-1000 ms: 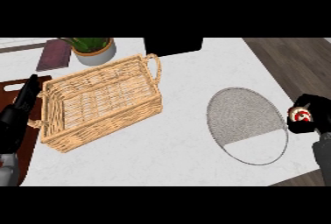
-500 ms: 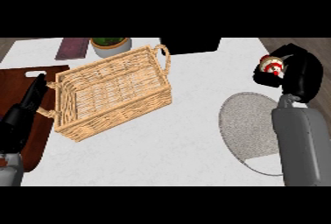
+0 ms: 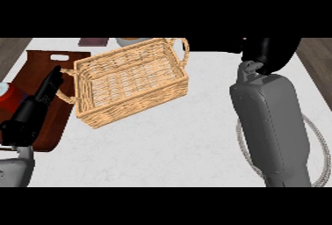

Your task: Pick the cupcake from the placemat and place it in the basket

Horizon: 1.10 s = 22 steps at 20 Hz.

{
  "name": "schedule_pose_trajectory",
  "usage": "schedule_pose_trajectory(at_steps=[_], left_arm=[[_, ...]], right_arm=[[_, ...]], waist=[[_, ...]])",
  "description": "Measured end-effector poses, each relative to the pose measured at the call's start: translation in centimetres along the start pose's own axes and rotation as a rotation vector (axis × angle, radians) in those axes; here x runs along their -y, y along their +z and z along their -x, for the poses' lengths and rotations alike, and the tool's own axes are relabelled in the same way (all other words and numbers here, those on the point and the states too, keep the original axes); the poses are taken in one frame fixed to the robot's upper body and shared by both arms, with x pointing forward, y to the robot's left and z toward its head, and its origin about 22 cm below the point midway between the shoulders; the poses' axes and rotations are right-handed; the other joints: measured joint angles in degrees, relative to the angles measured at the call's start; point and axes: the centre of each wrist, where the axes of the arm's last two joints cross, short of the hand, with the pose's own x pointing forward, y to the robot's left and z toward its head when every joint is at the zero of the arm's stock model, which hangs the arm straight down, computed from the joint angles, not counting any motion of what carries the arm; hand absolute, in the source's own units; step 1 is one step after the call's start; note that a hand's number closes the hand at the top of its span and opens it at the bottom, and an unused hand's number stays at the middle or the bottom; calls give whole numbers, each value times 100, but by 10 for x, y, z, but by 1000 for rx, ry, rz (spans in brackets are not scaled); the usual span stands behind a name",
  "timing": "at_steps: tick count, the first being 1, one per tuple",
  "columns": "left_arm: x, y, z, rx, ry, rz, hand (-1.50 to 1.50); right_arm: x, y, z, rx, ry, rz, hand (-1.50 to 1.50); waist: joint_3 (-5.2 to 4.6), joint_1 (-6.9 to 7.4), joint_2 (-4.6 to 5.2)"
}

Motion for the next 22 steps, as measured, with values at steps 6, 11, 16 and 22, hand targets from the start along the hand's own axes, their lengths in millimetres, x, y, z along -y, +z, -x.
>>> schedule_pose_trajectory(at_steps=[6, 11, 16, 22], left_arm=[[15, -13, -13, 57, 14, 53, 0], [28, -21, -21, 79, 26, 84, 0], [32, -28, -26, 94, 25, 100, 0], [34, -30, -26, 93, 25, 101, 0]], right_arm=[[17, 18, -73, 7, 46, 44, 150], [19, 15, -102, -26, 92, 3, 150], [11, 2, -112, -88, 138, -72, 150], [-15, -10, -106, -157, 285, -157, 150]], waist=[[30, 382, 161], [46, 557, 251], [51, 673, 300], [48, 669, 287]])
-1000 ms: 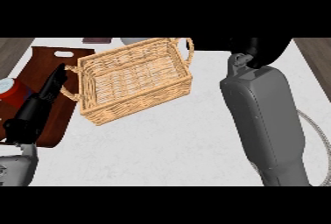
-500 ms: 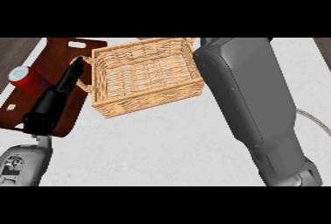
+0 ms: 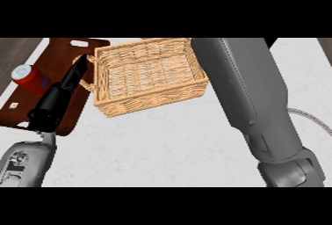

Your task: Pick the cupcake from the placemat and place it in the basket

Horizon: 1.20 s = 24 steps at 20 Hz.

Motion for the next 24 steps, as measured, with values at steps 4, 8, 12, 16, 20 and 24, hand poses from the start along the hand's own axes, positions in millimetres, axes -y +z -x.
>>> schedule_pose_trajectory(at_steps=[4, 8, 12, 16, 20, 24], left_arm=[[0, -1, 3, -9, 0, -6, 0], [3, -1, 5, -9, 4, 2, 0], [4, -4, 3, -11, 4, 2, 0], [3, -6, 4, -11, 5, 1, 0], [0, -5, 5, -18, 1, -5, 0], [-8, -1, 8, -35, -7, -31, 0]], right_arm=[[-7, -4, -8, -16, 90, -47, 150], [-5, -7, -17, -33, 113, -115, -150], [-2, -6, -26, -40, 96, -175, -150], [9, 1, -40, -17, 57, -164, -150], [27, 8, -49, 16, -42, -76, -150], [48, 12, -54, 42, -160, 60, -150]], waist=[[-1, -36, -18], [4, -11, -19], [9, -10, -26], [10, -21, -23], [12, -62, -30], [17, -257, -74]])
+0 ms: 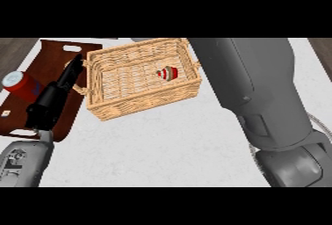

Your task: Pick the cupcake from the placemat and place it in the basket

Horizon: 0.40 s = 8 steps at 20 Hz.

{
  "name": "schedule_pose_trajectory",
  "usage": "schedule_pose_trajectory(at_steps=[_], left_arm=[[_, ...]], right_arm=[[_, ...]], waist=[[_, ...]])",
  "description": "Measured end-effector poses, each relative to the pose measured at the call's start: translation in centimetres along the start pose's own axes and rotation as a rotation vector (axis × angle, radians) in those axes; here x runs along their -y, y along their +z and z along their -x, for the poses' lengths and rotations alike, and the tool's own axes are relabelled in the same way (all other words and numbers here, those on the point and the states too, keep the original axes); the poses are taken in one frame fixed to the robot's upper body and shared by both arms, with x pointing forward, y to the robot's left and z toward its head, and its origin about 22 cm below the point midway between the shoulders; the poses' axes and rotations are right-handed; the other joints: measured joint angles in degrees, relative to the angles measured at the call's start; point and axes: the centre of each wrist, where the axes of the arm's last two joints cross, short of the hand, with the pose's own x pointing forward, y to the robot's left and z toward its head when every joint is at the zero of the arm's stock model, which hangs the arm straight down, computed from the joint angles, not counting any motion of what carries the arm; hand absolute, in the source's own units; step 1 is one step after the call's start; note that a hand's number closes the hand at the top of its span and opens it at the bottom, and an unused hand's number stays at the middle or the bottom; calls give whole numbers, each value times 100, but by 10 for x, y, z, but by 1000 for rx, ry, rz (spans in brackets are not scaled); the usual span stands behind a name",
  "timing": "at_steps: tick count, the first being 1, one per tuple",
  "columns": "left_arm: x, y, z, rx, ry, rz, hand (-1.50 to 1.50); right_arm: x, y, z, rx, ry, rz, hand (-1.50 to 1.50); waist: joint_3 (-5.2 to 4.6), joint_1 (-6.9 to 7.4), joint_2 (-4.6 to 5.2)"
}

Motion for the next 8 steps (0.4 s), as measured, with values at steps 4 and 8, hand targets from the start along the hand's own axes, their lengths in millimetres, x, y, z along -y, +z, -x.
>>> schedule_pose_trajectory(at_steps=[4, 8], left_arm=[[-7, 5, 5, -22, -4, -23, 0], [-12, 11, 11, -42, -6, -49, 0]], right_arm=[[17, -3, 1, 5, -108, 130, -150], [32, -9, 8, -12, -188, 257, -150]], waist=[[6, -196, -57], [12, -358, -120]])
